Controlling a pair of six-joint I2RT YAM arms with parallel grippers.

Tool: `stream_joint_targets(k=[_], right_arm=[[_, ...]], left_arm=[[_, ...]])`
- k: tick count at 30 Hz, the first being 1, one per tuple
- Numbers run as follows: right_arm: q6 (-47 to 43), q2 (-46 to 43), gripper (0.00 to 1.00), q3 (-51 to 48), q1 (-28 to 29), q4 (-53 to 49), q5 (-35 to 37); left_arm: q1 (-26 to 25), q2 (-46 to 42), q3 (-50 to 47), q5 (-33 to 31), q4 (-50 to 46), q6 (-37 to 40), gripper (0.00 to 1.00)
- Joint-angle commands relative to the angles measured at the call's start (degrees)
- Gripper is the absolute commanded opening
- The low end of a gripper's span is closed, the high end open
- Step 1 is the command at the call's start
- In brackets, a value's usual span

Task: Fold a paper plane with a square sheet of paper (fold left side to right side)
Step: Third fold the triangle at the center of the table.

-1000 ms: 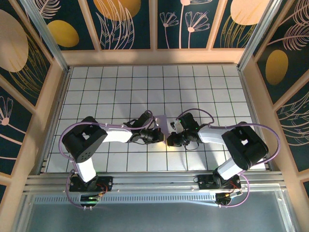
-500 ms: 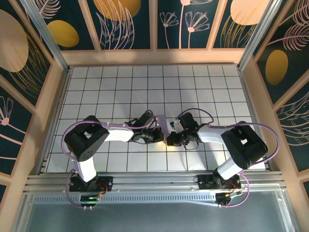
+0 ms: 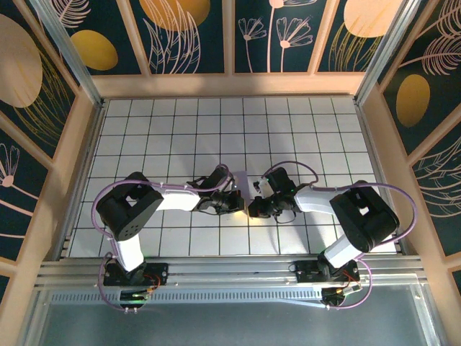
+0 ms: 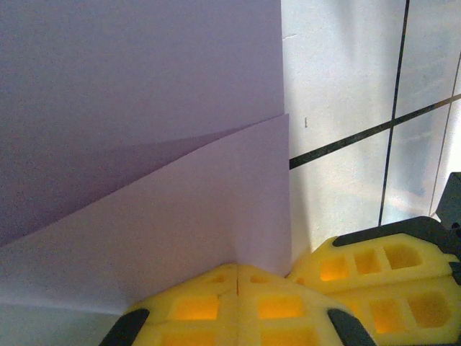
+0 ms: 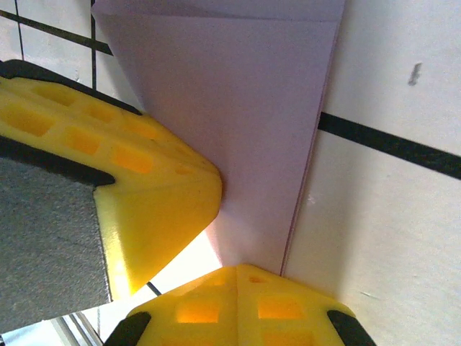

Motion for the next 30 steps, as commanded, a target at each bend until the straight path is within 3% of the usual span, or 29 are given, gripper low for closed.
stream_joint_targets(k=[1,30], right_arm=[[-1.09,2.92,0.00,-1.35,0.51,-7.49,7.48],[-1.36,3.21,0.00,-1.12,0.60,-8.65,7.37]], left_arm=[[2.06,0.60,-0.35,-5.65,-5.00,-0.85,0.00],[13.70,-3.22,-5.23,-9.86,-6.70,4.04,0.00]])
